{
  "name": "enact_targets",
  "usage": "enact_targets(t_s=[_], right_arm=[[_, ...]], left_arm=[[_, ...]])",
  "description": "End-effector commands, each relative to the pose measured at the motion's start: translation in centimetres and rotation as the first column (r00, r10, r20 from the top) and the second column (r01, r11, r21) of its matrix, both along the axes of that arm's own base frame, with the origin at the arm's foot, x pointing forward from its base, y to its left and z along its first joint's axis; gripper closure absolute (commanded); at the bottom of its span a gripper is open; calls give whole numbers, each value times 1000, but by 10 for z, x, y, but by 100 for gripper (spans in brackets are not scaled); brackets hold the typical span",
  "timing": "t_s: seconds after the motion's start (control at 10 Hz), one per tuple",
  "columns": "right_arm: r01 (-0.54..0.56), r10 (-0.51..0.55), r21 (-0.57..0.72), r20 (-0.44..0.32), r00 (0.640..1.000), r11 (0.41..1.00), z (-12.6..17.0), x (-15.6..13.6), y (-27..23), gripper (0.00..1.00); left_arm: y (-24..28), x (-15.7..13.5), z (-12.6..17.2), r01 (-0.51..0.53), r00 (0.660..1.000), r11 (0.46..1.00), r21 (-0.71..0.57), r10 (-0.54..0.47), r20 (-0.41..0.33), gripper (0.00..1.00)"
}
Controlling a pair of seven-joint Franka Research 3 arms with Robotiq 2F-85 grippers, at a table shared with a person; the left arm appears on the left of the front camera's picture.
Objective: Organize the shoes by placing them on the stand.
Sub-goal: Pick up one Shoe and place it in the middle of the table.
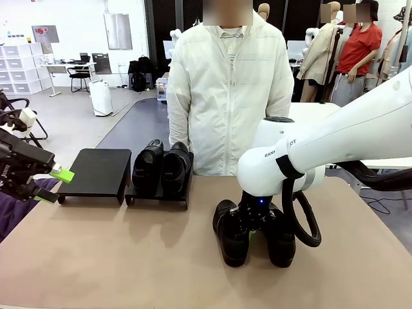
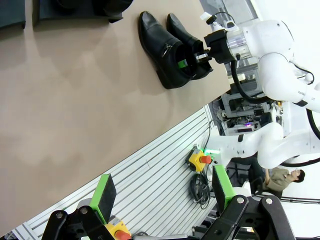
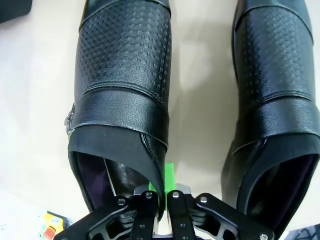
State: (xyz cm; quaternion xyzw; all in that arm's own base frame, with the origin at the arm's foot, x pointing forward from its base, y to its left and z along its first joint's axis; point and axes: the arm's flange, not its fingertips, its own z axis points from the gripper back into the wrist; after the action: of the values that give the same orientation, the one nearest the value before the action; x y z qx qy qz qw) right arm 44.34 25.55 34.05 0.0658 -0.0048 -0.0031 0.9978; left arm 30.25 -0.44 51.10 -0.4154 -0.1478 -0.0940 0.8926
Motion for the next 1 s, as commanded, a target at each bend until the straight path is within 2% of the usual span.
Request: enact_targets(t_s=[0.0,0.1,0.2,0.3,0.5,0.6,0.7,0.8,0.9], right_arm=[[26,-25,-39,27,999,999,16,-2,5,100],[61,-57,-53,80,995,997,35,-7,-1,100],[69,-67,-22,93,993,997,62,-19,-7,100],[125,-124,5,123,985,992,91,-38,-13,100],[128,-135,45,277,951,991,138,-88,-17,100],[104,-114,47,350,930,993,151,-104,-17,100],[70,-88,60,373,923,996,157,-108,-19,100],[54,-76,64,418,905,996,158,-101,-25,100],[88,-93,32,329,940,996,165,-102,-18,100]], left_arm=[[3,0,-1,15,1000,1000,-10,-15,16,0],[3,0,-1,15,1000,1000,-10,-15,16,0],[3,0,-1,15,1000,1000,-10,-15,16,0],[3,0,-1,15,1000,1000,-10,-15,16,0],[3,0,-1,15,1000,1000,-10,-15,16,0],[3,0,-1,15,1000,1000,-10,-15,16,0],[3,0,-1,15,1000,1000,-10,-15,16,0],[3,0,-1,15,1000,1000,-10,-15,16,0],[3,0,-1,15,1000,1000,-10,-15,16,0]])
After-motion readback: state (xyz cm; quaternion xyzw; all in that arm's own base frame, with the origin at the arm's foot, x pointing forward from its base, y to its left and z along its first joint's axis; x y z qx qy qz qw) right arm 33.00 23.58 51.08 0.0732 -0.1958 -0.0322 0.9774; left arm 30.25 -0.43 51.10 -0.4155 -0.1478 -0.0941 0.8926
